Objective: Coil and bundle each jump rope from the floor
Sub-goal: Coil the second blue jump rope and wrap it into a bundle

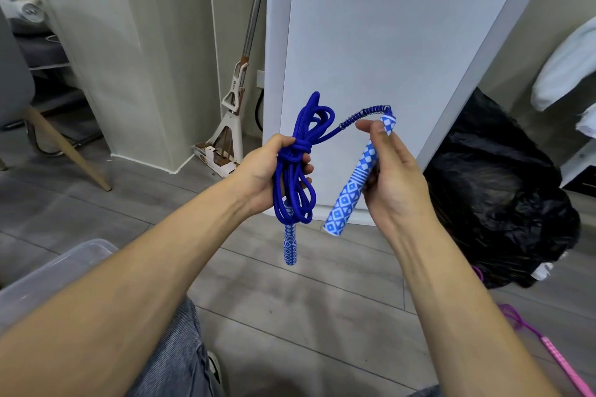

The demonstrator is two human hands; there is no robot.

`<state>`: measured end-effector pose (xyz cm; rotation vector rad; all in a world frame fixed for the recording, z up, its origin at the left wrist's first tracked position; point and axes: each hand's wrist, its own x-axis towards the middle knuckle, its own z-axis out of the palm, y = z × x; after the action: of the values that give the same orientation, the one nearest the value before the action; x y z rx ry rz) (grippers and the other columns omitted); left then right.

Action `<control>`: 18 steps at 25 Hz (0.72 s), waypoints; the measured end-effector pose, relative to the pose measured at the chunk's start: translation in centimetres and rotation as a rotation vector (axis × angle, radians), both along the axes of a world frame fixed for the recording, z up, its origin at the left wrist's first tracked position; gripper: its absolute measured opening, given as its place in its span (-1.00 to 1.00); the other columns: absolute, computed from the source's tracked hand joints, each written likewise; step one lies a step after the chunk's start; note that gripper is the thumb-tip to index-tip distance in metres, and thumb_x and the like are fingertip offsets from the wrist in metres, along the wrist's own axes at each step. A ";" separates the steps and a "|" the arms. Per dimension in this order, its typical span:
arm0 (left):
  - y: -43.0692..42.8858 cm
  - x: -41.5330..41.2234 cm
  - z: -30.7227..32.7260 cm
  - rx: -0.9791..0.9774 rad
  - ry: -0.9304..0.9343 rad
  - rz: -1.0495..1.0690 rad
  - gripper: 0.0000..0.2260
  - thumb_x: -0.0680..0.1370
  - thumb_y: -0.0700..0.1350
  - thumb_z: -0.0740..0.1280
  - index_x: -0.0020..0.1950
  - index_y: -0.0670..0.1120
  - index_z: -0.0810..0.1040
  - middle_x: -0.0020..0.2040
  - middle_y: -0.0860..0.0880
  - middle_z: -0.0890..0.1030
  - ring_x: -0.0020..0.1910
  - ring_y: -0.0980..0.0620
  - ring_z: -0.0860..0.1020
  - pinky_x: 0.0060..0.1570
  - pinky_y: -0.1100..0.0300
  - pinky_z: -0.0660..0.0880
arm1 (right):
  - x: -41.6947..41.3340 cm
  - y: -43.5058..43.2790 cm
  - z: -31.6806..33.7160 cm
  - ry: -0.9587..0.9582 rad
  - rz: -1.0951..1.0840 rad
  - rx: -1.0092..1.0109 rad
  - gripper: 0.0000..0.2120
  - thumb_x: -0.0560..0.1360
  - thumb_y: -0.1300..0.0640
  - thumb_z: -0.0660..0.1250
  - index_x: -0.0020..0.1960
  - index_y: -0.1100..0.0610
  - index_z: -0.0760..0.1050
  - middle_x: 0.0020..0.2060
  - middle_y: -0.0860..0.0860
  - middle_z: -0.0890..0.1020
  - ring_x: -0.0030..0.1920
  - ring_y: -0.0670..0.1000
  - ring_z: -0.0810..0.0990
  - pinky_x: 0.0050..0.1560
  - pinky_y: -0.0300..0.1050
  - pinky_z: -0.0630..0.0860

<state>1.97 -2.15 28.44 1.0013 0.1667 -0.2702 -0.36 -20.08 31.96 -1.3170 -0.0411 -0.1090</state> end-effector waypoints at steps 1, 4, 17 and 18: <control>0.0 0.0 0.1 -0.004 -0.007 -0.009 -0.74 0.59 -0.04 0.24 0.12 -0.19 0.57 -0.19 -0.07 0.59 -0.17 -0.02 0.61 0.15 -0.01 0.52 | 0.0 0.0 0.0 -0.031 0.006 0.000 -0.81 0.62 -0.03 0.31 0.00 0.01 0.66 -0.42 -0.10 0.29 -0.42 -0.07 0.24 -0.38 -0.23 0.28; 0.2 0.0 0.2 0.012 -0.031 -0.026 -0.70 0.60 -0.04 0.24 0.21 -0.21 0.55 -0.18 -0.09 0.58 -0.16 -0.03 0.58 0.07 0.02 0.51 | 0.0 0.1 0.2 -0.027 -0.019 0.032 -0.86 0.60 0.02 0.35 -0.03 0.05 0.64 -0.45 -0.05 0.34 -0.42 -0.03 0.31 -0.34 -0.17 0.37; 0.2 0.4 0.4 -0.024 -0.112 0.180 -0.70 0.64 -0.11 0.20 0.31 -0.21 0.49 -0.21 -0.12 0.58 -0.19 -0.07 0.60 0.07 -0.04 0.58 | -0.2 1.2 -1.5 -0.052 -0.151 -0.181 -0.82 0.61 0.07 0.34 -0.08 0.18 0.51 -0.39 0.11 0.62 -0.34 0.11 0.72 -0.27 -0.03 0.65; 0.2 0.4 0.5 -0.056 -0.101 0.171 -0.72 0.63 -0.10 0.22 0.27 -0.22 0.51 -0.20 -0.12 0.58 -0.17 -0.08 0.61 0.16 -0.10 0.57 | -0.1 1.0 -1.6 0.007 -0.174 -0.164 -0.79 0.61 0.05 0.33 -0.10 0.19 0.51 -0.44 0.07 0.60 -0.36 0.10 0.71 -0.31 -0.05 0.62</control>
<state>2.37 -1.92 28.91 0.9364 0.1505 -0.0677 -0.46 -19.05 30.37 -1.4840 0.0722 -0.2540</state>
